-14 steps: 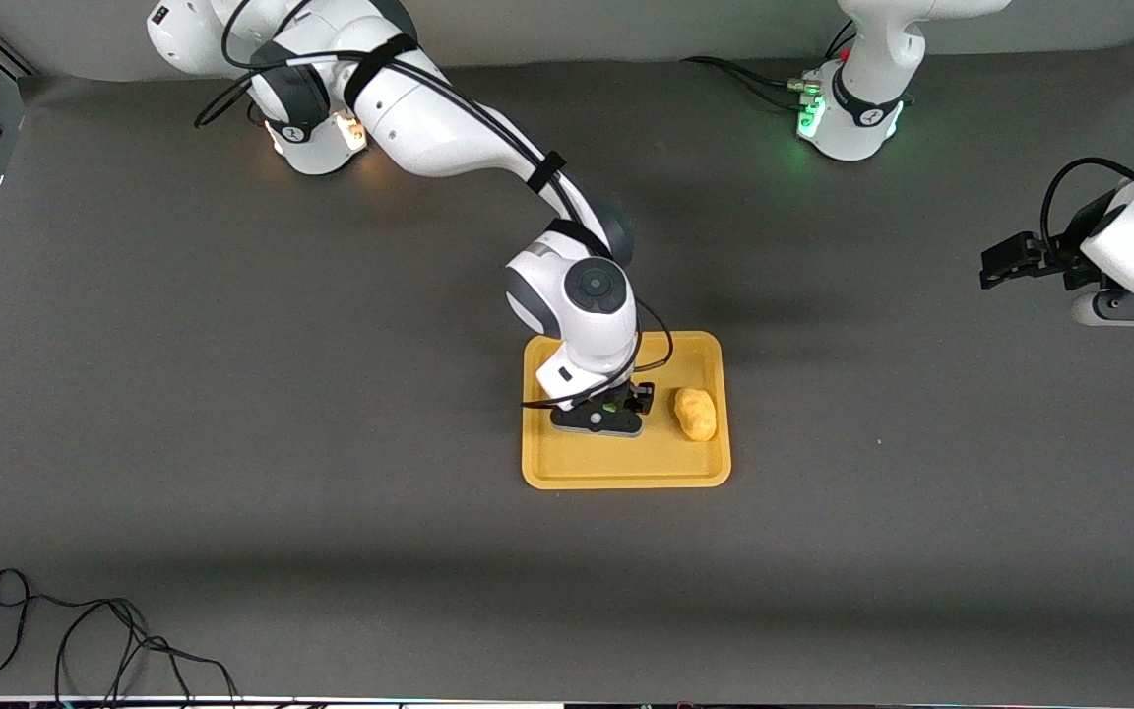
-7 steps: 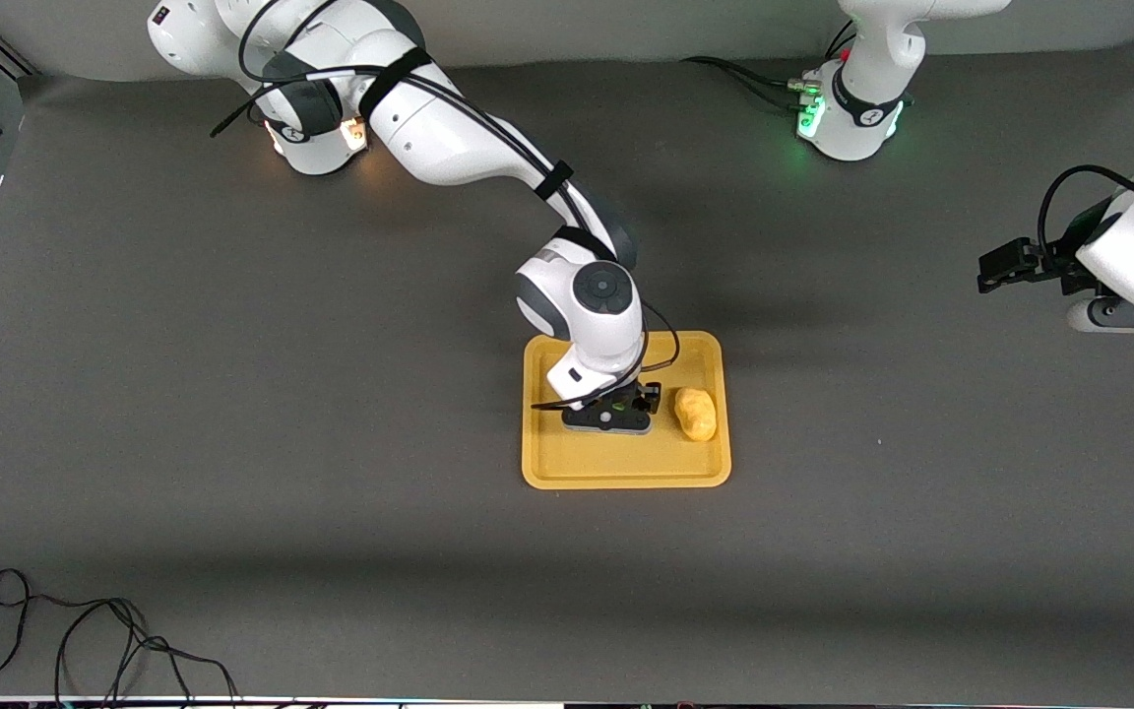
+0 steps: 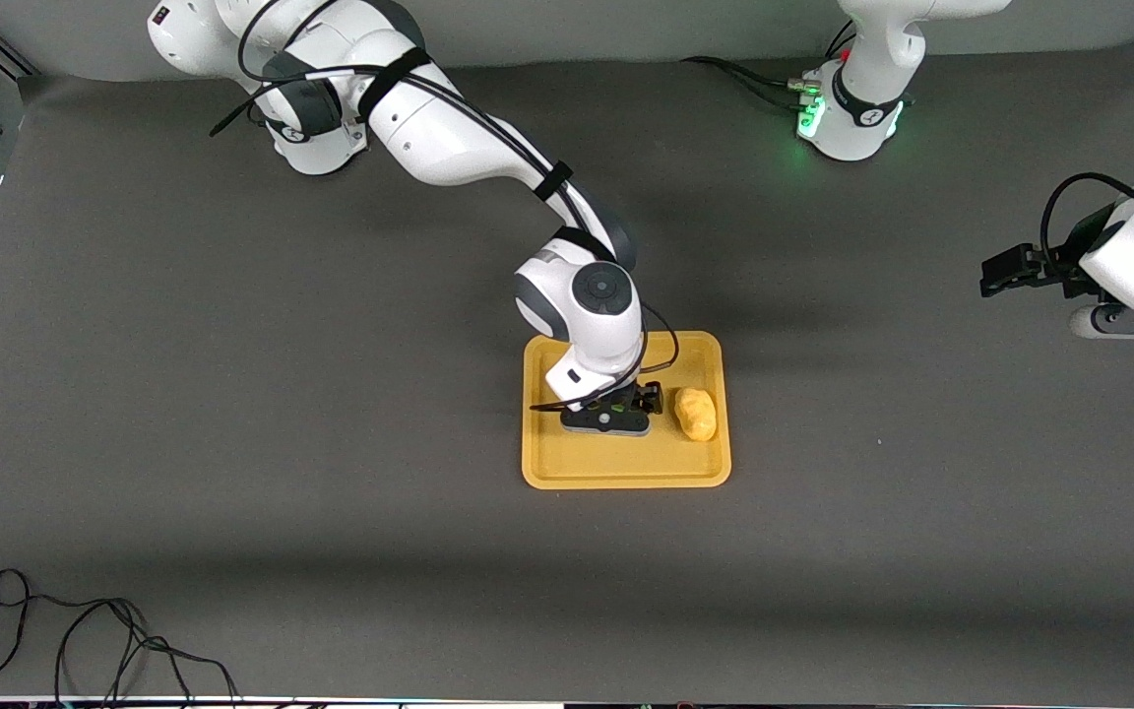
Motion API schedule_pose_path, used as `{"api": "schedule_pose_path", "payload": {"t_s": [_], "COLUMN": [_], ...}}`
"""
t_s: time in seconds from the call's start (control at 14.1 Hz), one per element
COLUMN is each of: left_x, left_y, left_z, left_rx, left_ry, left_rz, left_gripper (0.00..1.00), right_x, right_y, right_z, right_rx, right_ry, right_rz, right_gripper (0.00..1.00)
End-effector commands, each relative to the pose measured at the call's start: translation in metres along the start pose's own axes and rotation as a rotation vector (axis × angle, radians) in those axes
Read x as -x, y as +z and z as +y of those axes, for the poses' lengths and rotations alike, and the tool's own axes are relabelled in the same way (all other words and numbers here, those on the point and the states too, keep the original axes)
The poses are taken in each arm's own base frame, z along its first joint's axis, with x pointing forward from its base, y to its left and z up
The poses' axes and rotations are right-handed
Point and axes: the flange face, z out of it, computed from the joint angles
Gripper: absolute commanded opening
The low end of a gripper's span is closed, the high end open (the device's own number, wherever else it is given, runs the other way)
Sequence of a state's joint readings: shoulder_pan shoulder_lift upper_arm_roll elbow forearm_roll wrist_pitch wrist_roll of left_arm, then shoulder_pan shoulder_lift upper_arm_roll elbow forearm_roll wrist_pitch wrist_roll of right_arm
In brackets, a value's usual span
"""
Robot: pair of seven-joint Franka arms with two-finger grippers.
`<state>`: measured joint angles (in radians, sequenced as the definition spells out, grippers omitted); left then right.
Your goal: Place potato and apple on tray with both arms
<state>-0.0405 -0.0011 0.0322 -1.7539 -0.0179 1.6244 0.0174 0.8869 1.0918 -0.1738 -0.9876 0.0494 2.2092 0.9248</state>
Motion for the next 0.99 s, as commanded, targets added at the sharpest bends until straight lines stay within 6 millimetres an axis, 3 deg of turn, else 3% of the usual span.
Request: {"api": "schedule_pose_path", "payload": {"t_s": [0.0,0.21,0.5,0.71,0.78,0.92], "left_x": [-0.002,-0.001,0.008,0.012,0.011,0.010], "left_y": [-0.006,-0.009,-0.016,-0.022,-0.023,-0.036], "left_z": [-0.012,-0.012,-0.015,-0.016,-0.015,-0.014], "left_rx": [0.000,0.000,-0.034,-0.039,-0.029,-0.019], "left_ry": [-0.007,-0.007,-0.012,-0.007,-0.011,-0.024], "left_rz": [0.006,0.003,0.000,0.032,0.048,0.071], "left_gripper": [1.00,1.00,1.00,1.00,1.00,1.00], "right_x": [-0.016,-0.039,-0.082,-0.102,-0.110,-0.115], "right_y": [-0.060,-0.152,-0.272,-0.330,-0.348,-0.372], "right_z": [0.005,0.028,0.098,0.177,0.212,0.269], "right_rx": [0.051,0.085,0.100,0.131,0.122,0.102], "right_ry": [0.026,0.067,0.022,-0.046,-0.064,-0.115], "right_rz": [-0.021,-0.070,-0.121,-0.195,-0.203,-0.217], "right_gripper": [1.00,1.00,1.00,1.00,1.00,1.00]}}
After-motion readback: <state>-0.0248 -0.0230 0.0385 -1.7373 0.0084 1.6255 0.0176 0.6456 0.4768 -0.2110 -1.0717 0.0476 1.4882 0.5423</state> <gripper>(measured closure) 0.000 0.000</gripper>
